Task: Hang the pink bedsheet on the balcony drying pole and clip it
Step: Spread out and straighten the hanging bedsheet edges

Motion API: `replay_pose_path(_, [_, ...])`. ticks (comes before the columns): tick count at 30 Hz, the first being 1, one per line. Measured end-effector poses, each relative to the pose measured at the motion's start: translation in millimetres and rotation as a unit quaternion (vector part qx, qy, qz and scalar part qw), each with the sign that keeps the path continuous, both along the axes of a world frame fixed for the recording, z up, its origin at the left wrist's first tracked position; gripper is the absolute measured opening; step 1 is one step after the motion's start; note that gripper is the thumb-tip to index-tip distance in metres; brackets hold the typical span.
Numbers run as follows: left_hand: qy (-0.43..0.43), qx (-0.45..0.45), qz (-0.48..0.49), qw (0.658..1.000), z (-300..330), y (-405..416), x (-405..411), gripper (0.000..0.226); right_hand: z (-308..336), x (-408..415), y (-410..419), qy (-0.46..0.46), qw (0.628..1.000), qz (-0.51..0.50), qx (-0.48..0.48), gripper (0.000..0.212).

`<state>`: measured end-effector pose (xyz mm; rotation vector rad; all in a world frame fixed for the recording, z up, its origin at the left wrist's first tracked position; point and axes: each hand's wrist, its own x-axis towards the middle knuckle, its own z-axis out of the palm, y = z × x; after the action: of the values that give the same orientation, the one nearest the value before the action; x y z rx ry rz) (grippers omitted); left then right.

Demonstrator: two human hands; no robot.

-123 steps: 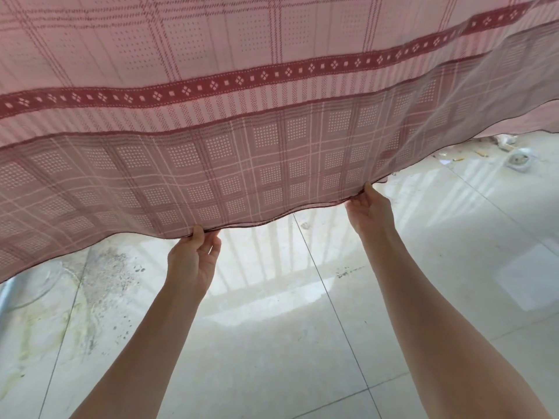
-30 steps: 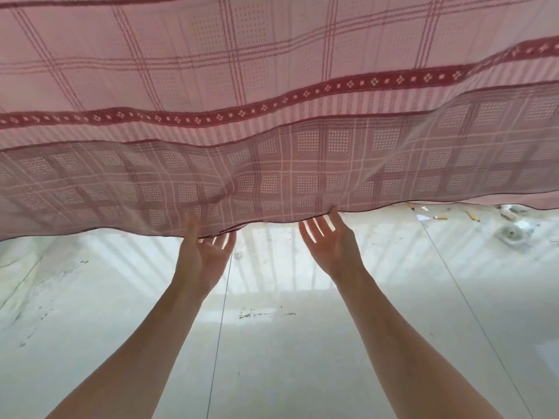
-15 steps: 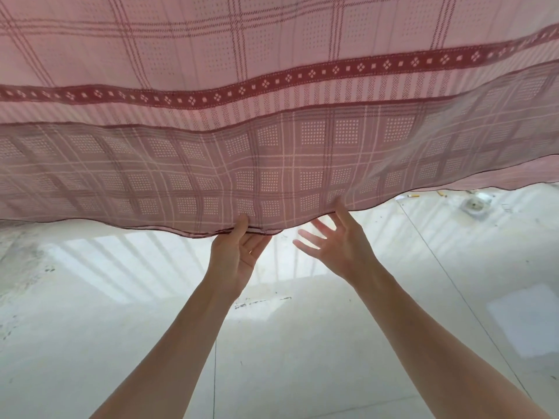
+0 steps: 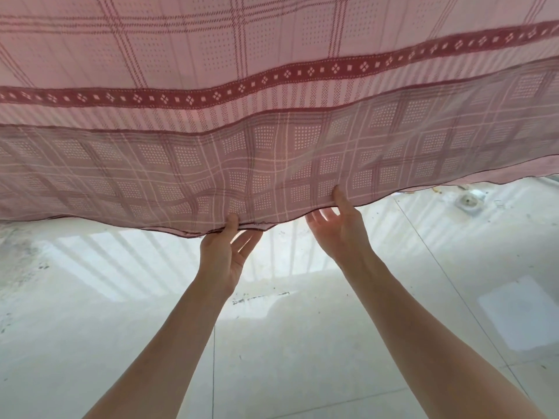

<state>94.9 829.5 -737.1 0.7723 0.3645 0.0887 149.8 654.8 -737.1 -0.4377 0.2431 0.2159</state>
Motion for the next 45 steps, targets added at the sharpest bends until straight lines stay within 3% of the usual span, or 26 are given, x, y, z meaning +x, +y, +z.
replay_pose_path(6, [0.003, -0.021, -0.02, 1.0, -5.2, -12.2, 2.5, 0.013, -12.3, 3.6, -12.0, -0.002, 0.997, 0.013, -0.071, 0.029])
replay_pose_path(11, [-0.014, -0.023, -0.045, 0.999, -10.5, -12.3, 4.8, 0.015, -12.0, 17.9, -2.1, -0.017, 0.999, 0.034, -0.034, 0.023])
replay_pose_path(14, [-0.008, 0.028, -0.023, 0.999, -11.4, -13.4, 7.9, 0.015, -14.8, 23.0, -4.3, -0.014, 1.0, -0.006, 0.012, 0.018])
replay_pose_path(19, [0.018, 0.109, 0.036, 0.993, -12.3, -19.4, 13.8, 0.014, -20.3, 20.8, -22.8, 0.006, 0.995, -0.077, -0.07, 0.01])
replay_pose_path(22, [0.024, 0.124, 0.031, 0.992, -13.5, -25.4, 15.9, 0.023, -17.4, 19.3, -33.1, 0.025, 0.991, -0.113, -0.07, 0.009])
replay_pose_path(28, [0.019, 0.096, 0.016, 0.995, -14.9, -35.4, 18.4, 0.022, -18.5, 19.4, -40.7, 0.022, 0.991, -0.129, -0.003, 0.017])
replay_pose_path(33, [0.009, 0.067, -0.003, 0.998, -14.2, -37.8, 19.1, 0.018, -23.5, 20.3, -44.8, 0.028, 0.991, -0.13, -0.01, 0.009])
replay_pose_path(40, [0.033, 0.015, 0.035, 0.999, -17.8, -30.4, 17.8, 0.018, -28.6, 23.2, -48.8, 0.048, 0.989, -0.137, 0.003, 0.011])
replay_pose_path(45, [0.054, 0.043, 0.083, 0.994, -21.9, -30.1, 20.5, 0.017, -28.6, 26.3, -44.9, 0.06, 0.989, -0.138, -0.015, 0.012])
